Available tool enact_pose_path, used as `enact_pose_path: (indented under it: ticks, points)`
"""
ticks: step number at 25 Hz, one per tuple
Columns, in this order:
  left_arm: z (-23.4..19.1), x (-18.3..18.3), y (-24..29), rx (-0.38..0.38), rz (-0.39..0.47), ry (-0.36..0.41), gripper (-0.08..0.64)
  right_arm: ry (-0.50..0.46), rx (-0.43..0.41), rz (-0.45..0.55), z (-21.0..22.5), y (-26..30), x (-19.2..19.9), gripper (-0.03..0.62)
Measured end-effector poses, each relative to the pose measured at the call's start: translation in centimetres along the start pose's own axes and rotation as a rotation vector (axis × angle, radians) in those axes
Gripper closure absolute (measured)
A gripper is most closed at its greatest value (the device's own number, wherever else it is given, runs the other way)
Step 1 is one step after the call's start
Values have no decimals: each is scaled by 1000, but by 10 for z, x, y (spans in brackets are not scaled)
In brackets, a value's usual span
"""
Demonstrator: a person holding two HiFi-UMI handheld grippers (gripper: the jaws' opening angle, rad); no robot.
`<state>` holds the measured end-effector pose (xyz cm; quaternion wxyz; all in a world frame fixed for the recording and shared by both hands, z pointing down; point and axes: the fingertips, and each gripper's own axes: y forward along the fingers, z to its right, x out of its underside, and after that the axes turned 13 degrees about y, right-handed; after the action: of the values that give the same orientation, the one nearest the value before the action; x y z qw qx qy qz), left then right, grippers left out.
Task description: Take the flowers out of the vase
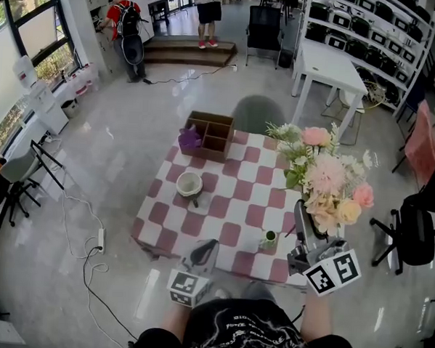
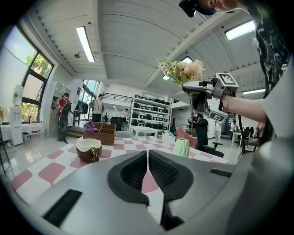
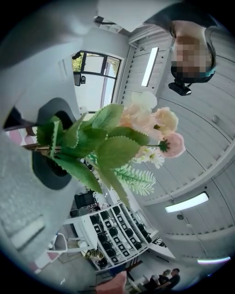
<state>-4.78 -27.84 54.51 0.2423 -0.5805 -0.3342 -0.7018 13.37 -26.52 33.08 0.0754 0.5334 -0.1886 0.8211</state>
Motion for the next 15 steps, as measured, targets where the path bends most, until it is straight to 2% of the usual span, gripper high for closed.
enact_pose_path:
  ticks: [15]
  points:
    - [19,-6,23,72,6,8,540,-1,176,-19,48,-41,-3,538]
